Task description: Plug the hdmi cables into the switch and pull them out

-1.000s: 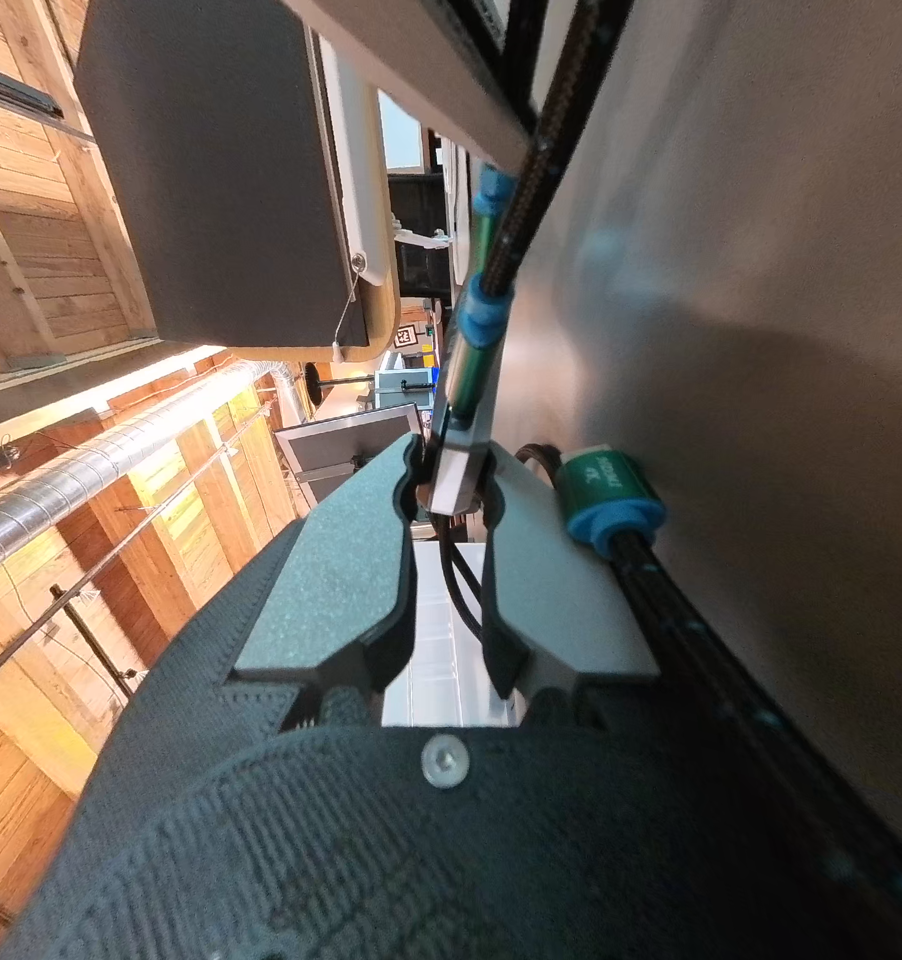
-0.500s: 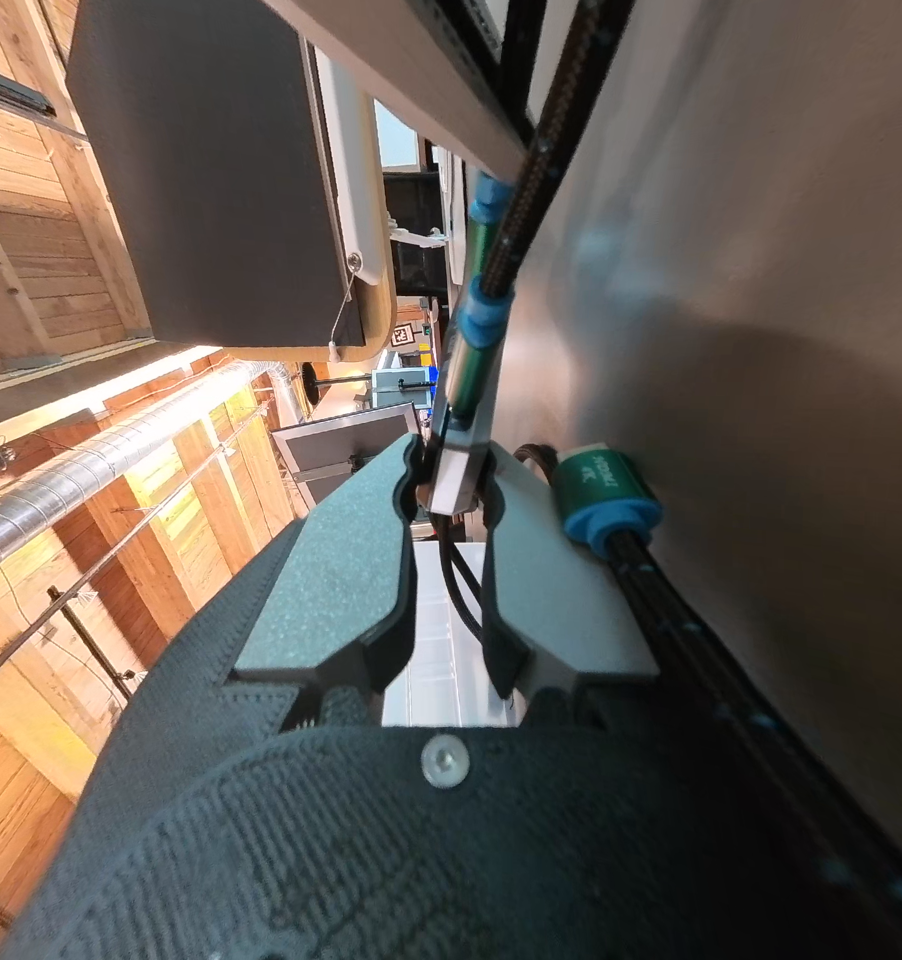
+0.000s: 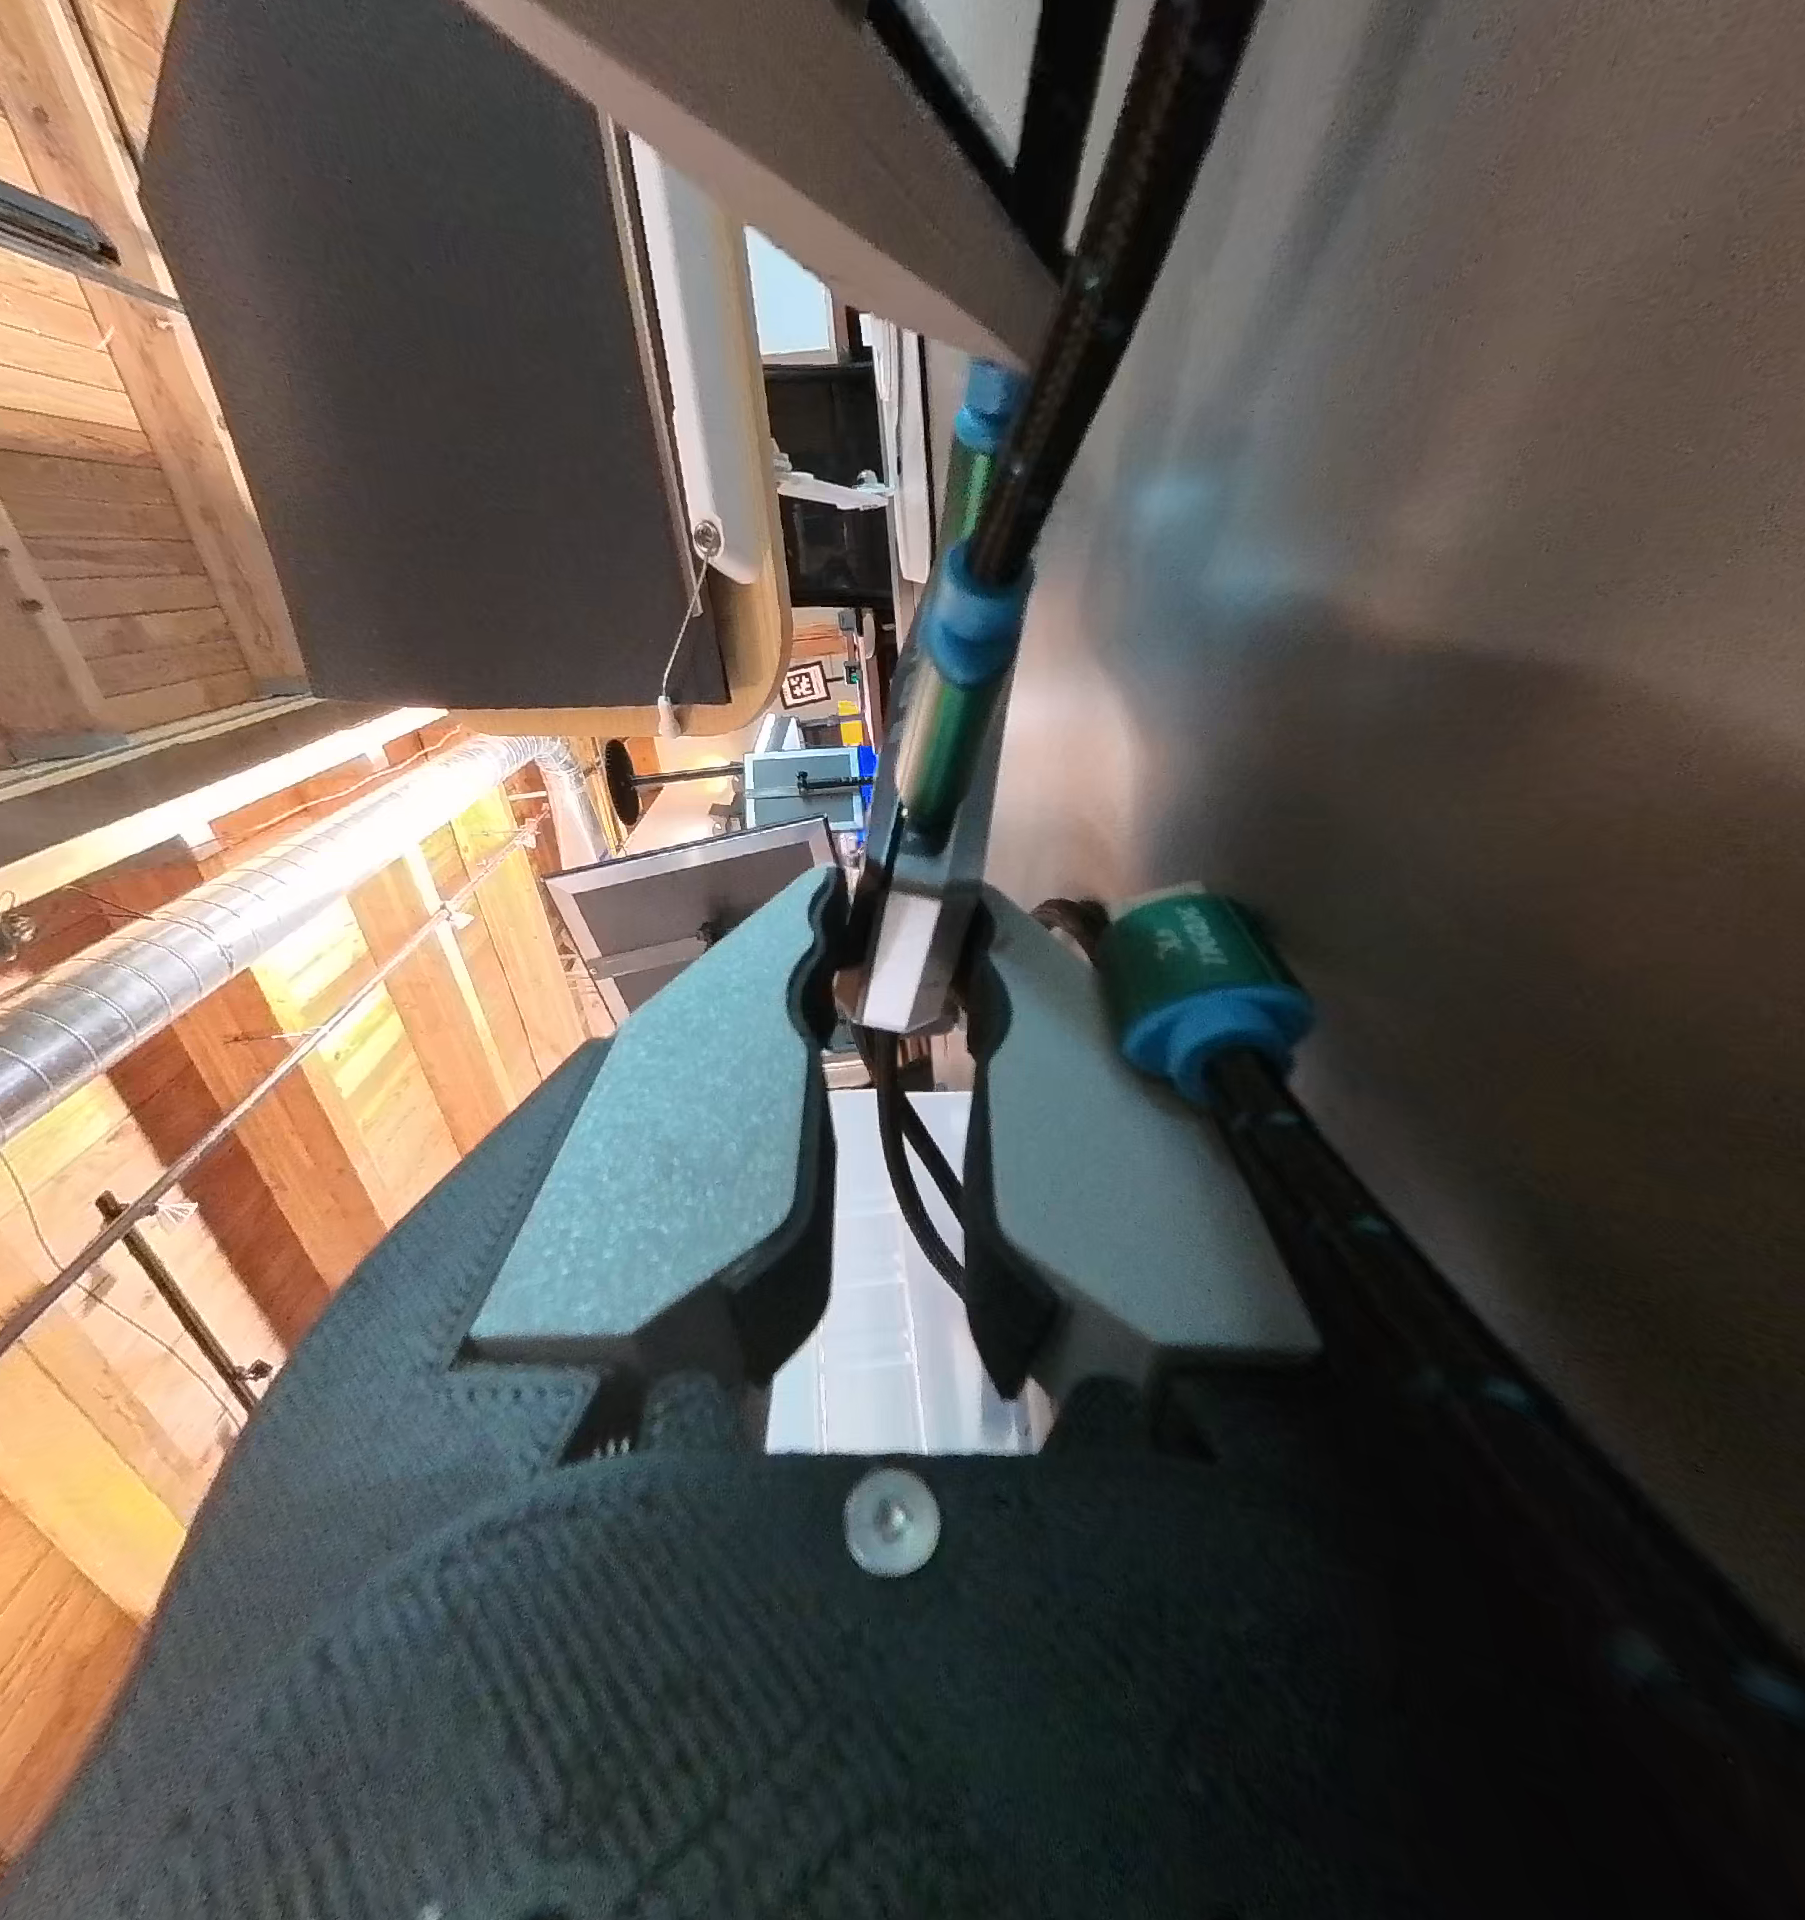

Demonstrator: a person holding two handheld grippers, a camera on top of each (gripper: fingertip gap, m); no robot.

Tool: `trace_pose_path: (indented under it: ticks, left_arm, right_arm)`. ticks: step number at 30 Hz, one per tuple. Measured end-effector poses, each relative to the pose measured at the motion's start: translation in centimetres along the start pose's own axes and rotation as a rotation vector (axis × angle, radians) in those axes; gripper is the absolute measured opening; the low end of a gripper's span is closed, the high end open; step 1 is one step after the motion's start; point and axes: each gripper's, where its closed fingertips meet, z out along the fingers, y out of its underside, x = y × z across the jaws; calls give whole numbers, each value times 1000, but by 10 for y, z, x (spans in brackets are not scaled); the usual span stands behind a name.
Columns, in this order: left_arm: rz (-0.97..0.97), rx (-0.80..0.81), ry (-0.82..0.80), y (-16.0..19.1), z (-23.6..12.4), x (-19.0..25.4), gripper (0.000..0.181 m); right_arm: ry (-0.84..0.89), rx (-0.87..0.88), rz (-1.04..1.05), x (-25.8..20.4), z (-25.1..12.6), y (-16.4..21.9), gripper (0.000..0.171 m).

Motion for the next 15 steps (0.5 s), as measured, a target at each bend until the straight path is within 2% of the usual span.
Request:
trace_pose_path:
  ticks: [3, 7, 15]
  left_arm:
    - [-18, 14, 6, -3, -1, 0, 20]
    - [-14, 8, 12, -3, -2, 1, 19]
    - [0, 105, 32, -8, -8, 6, 16]
  right_arm:
    - [-21, -2, 43, 2, -1, 1, 3]
    - [59, -8, -46, 1, -1, 0, 3]
    - [-189, 28, 74, -9, -3, 0, 2]
